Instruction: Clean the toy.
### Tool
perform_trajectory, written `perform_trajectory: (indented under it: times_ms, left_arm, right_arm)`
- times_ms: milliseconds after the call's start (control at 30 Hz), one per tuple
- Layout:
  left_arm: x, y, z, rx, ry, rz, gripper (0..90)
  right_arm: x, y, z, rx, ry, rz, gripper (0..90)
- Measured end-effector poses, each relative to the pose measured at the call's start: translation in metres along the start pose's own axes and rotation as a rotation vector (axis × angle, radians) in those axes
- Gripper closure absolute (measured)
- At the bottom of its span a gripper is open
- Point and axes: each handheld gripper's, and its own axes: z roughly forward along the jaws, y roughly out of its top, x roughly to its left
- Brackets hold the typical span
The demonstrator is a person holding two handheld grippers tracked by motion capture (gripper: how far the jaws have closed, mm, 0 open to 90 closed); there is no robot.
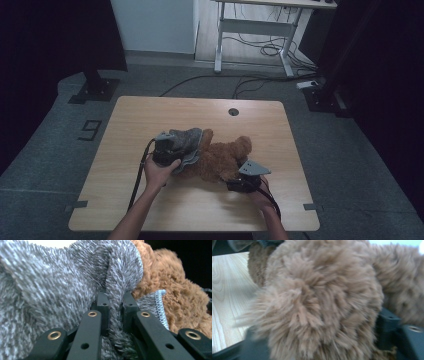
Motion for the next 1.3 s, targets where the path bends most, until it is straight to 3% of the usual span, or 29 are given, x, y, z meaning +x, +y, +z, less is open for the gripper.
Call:
perform_trajectory:
  times_ms: [100, 233, 400, 567, 700, 800, 900, 967, 1033, 1133, 1300]
  left_arm:
    - [-0.001, -0.008, -0.004, -0.03, -0.01, -0.012, 80.6]
    - [-0.001, -0.017, -0.008, -0.046, -0.03, -0.017, 80.8]
    - [-0.003, -0.023, -0.014, -0.062, -0.037, -0.02, 80.8]
    - [-0.004, -0.028, -0.017, -0.074, -0.045, -0.018, 80.8]
    - [-0.006, -0.032, -0.019, -0.076, -0.054, -0.019, 80.7]
    - [-0.005, -0.035, -0.022, -0.077, -0.063, -0.03, 80.6]
    - [-0.003, -0.037, -0.026, -0.078, -0.097, -0.056, 80.1]
    - [-0.002, -0.034, -0.033, -0.083, -0.132, -0.079, 79.8]
    - [-0.006, -0.026, -0.043, -0.094, -0.13, -0.067, 79.8]
    - [-0.022, -0.006, -0.054, -0.123, -0.1, 0.0, 80.1]
    - [-0.067, 0.032, -0.047, -0.135, -0.097, 0.126, 79.6]
  right_arm:
    - [-0.002, 0.0, -0.007, 0.028, 0.031, 0.054, 20.9]
    - [-0.006, 0.001, -0.02, 0.025, 0.059, 0.116, 16.0]
    - [-0.008, 0.007, -0.026, 0.018, 0.104, 0.146, 12.5]
    - [-0.012, 0.016, -0.035, -0.01, 0.119, 0.185, 11.2]
    - [-0.008, 0.022, -0.017, 0.016, 0.103, 0.207, 8.7]
    - [-0.005, 0.021, 0.009, 0.07, 0.103, 0.218, 4.8]
    - [0.0, 0.014, 0.017, 0.078, 0.069, 0.178, 16.9]
    - [0.0, 0.009, 0.013, 0.062, 0.078, 0.168, 26.2]
    - [0.003, 0.004, 0.007, 0.043, 0.076, 0.133, 32.2]
    - [0.006, 0.0, 0.004, 0.02, 0.069, 0.1, 36.1]
    - [0.006, -0.001, 0.003, 0.017, 0.07, 0.098, 36.8]
